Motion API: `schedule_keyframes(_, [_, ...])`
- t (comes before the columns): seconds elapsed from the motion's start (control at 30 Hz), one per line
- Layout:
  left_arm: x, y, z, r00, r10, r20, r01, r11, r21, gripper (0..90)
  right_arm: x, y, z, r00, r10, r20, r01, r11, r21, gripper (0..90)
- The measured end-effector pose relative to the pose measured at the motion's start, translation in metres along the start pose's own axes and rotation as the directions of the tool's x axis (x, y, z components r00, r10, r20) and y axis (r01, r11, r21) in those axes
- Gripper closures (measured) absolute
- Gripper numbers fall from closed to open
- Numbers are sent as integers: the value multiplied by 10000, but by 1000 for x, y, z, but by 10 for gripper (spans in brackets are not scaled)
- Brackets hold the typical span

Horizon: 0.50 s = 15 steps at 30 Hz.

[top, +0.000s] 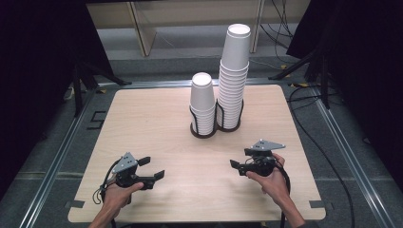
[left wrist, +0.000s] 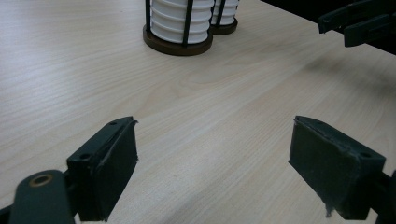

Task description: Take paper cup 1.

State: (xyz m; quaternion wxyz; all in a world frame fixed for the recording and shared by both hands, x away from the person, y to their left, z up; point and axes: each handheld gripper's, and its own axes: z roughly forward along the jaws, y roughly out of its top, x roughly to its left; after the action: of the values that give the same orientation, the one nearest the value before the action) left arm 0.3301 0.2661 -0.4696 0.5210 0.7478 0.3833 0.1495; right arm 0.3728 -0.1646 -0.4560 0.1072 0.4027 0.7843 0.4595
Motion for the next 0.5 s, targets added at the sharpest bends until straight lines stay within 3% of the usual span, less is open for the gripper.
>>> schedule_keyframes(0.07, [0, 0, -1, 10000, 65, -12, -65, 10000, 38, 147, -2, 1, 0, 9996, -281, 64, 281, 9996, 2, 222])
schedule_keyframes(0.13, [1, 0, 0, 10000, 56, 69, -56, 10000, -45, 147, 0, 0, 0, 10000, -2, -1, 2, 10000, -23, 222])
schedule_keyframes(0.27, [1, 0, 0, 10000, 80, 25, -80, 9999, -81, 146, -1, 0, 1, 9998, -191, -81, 191, 9998, -43, 221])
schedule_keyframes(0.33, [1, 0, 0, 9999, 119, -10, -119, 9999, -78, 146, -2, 1, 0, 9995, -285, 119, 286, 9996, -33, 222])
schedule_keyframes(0.5, [0, 0, 0, 9995, 288, -142, -289, 9996, -63, 146, 2, 16, -4, 9992, -399, -27, 397, 9978, -526, 218])
